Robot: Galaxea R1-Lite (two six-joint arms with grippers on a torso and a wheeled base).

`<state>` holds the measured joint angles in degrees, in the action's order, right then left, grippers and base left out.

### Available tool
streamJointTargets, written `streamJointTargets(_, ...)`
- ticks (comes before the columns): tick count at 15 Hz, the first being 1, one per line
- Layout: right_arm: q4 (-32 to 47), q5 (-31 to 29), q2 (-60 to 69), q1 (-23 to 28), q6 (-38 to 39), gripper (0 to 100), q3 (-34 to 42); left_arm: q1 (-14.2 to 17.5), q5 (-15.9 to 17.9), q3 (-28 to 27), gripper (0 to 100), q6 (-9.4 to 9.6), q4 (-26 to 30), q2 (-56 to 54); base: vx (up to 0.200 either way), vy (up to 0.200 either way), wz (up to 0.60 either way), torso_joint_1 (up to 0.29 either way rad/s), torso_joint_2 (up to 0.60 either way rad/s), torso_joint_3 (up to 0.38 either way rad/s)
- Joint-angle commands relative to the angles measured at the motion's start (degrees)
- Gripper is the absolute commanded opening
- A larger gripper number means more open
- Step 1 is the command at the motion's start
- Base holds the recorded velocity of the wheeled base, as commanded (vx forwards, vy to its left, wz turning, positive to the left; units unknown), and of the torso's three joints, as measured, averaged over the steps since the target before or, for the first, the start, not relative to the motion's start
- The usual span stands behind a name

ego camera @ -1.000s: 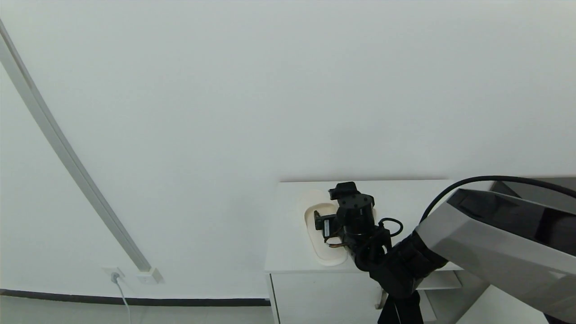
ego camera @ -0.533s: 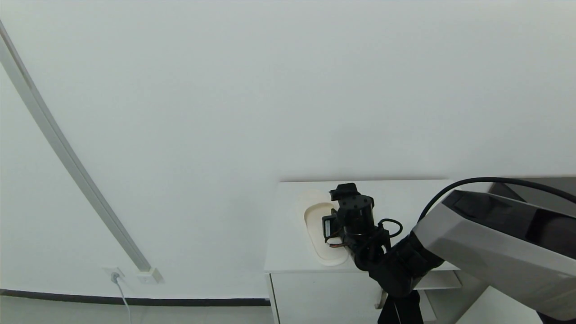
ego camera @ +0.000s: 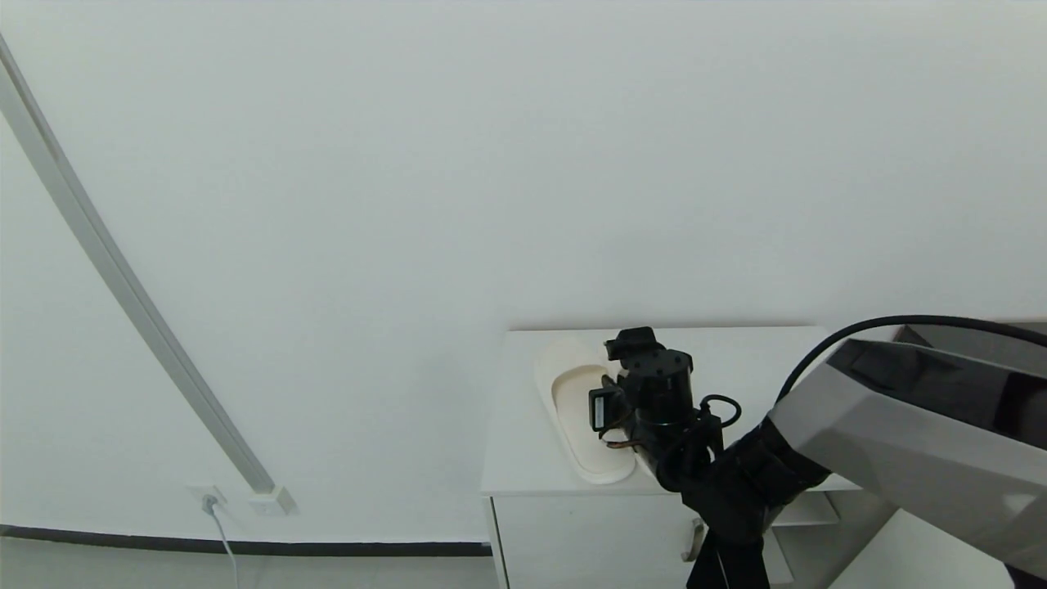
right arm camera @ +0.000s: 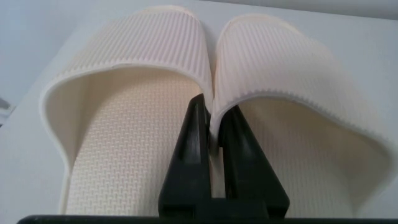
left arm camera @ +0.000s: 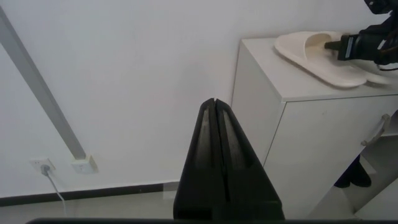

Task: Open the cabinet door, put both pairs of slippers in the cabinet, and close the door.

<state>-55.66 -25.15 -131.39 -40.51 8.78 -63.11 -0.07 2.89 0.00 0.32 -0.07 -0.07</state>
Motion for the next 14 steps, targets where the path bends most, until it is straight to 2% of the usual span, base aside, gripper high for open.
streamJointTargets(1,-0.15,2.74,8.78,-0.1,-0.16,0,6.25,0.07,0.01,0.0,0,0.03,-0.01,0.07,0.0,0.0,0.0,0.0,0.0,0.0)
streamJointTargets(4,0.2,6.87,18.27,-0.27,-1.13,0,15.03,-0.01,0.01,0.0,0,-0.05,-0.01,0.07,0.0,0.0,0.0,0.0,0.0,0.0)
streamJointTargets(8,0.99,8.71,27.24,-2.29,-2.36,0,25.32,-0.01,0.01,0.0,0,-0.05,-0.01,0.07,0.0,0.0,0.0,0.0,0.0,0.0)
streamJointTargets(14,2.4,9.86,28.73,-5.19,-2.36,0,27.6,-0.01,0.01,0.0,0,-0.23,-0.01,0.07,0.0,0.0,0.0,0.0,0.0,0.0)
